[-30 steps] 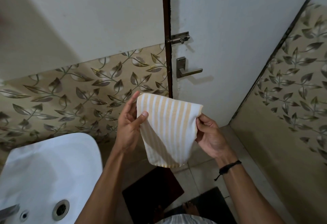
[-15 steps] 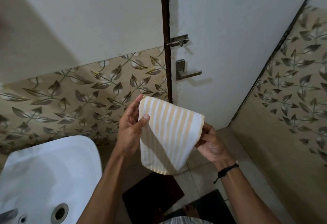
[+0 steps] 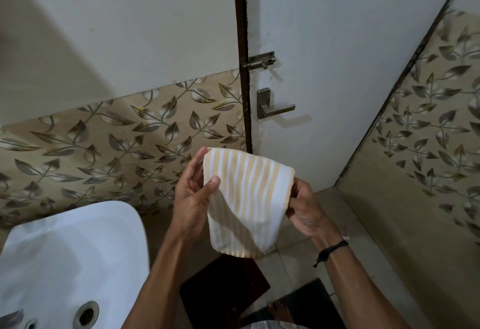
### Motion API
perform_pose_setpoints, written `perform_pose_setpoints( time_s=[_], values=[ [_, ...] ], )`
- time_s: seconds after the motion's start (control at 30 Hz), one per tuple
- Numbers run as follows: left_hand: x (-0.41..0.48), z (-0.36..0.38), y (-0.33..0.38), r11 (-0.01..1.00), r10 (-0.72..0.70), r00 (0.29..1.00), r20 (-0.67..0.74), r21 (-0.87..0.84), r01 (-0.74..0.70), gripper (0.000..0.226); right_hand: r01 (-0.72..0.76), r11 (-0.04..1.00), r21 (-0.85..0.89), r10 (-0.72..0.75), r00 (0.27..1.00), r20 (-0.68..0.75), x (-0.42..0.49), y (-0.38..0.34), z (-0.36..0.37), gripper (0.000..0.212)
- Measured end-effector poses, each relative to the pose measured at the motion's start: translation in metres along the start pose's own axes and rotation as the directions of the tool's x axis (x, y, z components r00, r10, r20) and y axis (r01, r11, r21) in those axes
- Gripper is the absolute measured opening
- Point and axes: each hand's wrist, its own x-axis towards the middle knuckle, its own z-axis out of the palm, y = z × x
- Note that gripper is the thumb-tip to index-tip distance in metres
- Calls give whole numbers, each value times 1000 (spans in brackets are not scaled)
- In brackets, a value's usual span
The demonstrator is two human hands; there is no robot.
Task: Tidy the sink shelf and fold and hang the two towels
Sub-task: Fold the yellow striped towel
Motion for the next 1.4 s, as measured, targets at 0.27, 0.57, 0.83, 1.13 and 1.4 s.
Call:
perform_pose_setpoints(
  time_s=[0.27,0.57,0.83,1.13,1.4],
  values=[
    [6,-7,-8,995,21,1000,-5,93,-20,58,16,951,-310,-87,972,-216,10,-22,13,45],
    [20,-2,-6,977,87,995,38,193,-93,49,-67,610,-789,-155,967,-202,19,-52,20,28],
    [31,1,16,951,59,991,120,295,-92,60,-39,944,-327,-14,987,-160,4,-78,24,32],
    [37,4,14,950,107,992,72,285,-124,40,1,964,267,96,931,-351,8,-56,27,30],
    [32,8,18,971,103,994,36,213,-108,42,71,997,3,-69,982,-173,1,-49,28,75]
  ],
)
